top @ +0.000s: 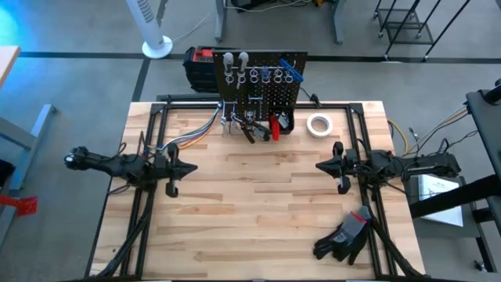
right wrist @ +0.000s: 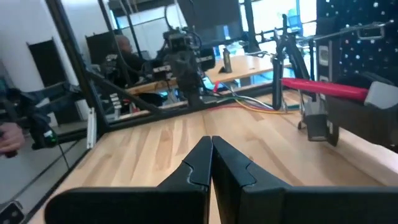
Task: Hang tools onto peg board
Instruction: Return to Home Position
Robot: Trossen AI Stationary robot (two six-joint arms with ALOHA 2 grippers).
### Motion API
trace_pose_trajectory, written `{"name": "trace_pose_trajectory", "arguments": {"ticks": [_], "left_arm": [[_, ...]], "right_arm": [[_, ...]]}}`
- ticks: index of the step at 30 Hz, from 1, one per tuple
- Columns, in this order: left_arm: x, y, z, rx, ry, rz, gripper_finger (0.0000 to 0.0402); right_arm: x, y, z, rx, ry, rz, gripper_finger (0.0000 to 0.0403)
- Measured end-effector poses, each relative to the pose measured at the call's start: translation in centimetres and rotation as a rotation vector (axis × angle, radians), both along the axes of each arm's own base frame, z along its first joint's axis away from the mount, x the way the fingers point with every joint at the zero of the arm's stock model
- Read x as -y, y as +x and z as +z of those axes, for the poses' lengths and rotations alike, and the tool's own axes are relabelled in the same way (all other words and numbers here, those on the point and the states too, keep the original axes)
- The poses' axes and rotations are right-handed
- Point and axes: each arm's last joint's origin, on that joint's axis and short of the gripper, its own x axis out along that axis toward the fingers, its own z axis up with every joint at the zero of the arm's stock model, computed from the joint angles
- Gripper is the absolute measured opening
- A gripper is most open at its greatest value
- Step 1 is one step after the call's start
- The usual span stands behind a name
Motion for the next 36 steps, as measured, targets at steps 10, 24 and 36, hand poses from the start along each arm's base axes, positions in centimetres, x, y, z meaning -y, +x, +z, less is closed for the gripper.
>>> {"name": "trace_pose_trajectory", "arguments": {"ticks": [10, 24, 36], "left_arm": [[-0.1, 0.2, -0.3, -0.028, -0.023, -0.053, 0.0000], [-0.1, 0.7, -0.9, -0.105, -0.001, -0.043, 0.0000], [0.0, 1.1, -1.1, -0.153, 0.006, -0.041, 0.0000]], "right_arm": [[-0.2, 0.1, 0.0, 0.000, -0.081, 0.073, 0.0000], [-0.3, 0.1, 0.1, 0.011, -0.136, 0.096, 0.0000], [-0.3, 0.1, 0.1, 0.010, -0.171, 0.094, 0.0000]]}}
